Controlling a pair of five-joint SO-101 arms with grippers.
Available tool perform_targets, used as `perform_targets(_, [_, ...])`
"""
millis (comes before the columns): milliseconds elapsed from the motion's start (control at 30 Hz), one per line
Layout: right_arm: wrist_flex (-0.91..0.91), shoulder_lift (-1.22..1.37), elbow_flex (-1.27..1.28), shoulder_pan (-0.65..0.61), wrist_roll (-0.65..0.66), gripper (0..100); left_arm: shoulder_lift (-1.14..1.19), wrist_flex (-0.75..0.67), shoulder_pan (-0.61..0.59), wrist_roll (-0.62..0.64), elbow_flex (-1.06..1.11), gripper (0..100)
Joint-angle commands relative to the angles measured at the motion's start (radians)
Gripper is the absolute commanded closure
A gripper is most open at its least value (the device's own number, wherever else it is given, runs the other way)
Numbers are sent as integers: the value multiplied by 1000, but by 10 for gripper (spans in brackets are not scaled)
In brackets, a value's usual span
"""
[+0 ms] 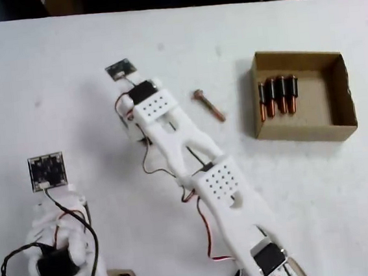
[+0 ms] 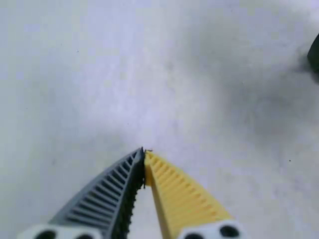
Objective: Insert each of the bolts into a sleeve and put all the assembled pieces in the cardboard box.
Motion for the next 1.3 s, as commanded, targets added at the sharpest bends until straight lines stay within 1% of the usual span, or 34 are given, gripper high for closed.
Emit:
perform_targets(0, [77, -25, -74, -15, 0, 982, -12, 5, -2, -5, -44, 978])
perform_targets(133, [211, -77, -210, 8, 0, 982, -12, 5, -2, -5, -44, 978])
perform_targets(333, [211, -165, -221, 81, 0, 982, -12, 5, 8, -5, -44, 978])
perform_targets(500, [213, -311, -173, 110, 2, 982, -12, 6, 25, -6, -43, 978])
perform_targets(533, [213, -357, -144, 110, 6, 982, -12, 6, 25, -6, -43, 978])
perform_targets(667, [213, -562, 6, 105, 103, 982, -12, 8, 25, -8, -43, 978])
perform_targets(1267, [208, -1468, 692, 125, 115, 982, -12, 6, 25, -5, -43, 978])
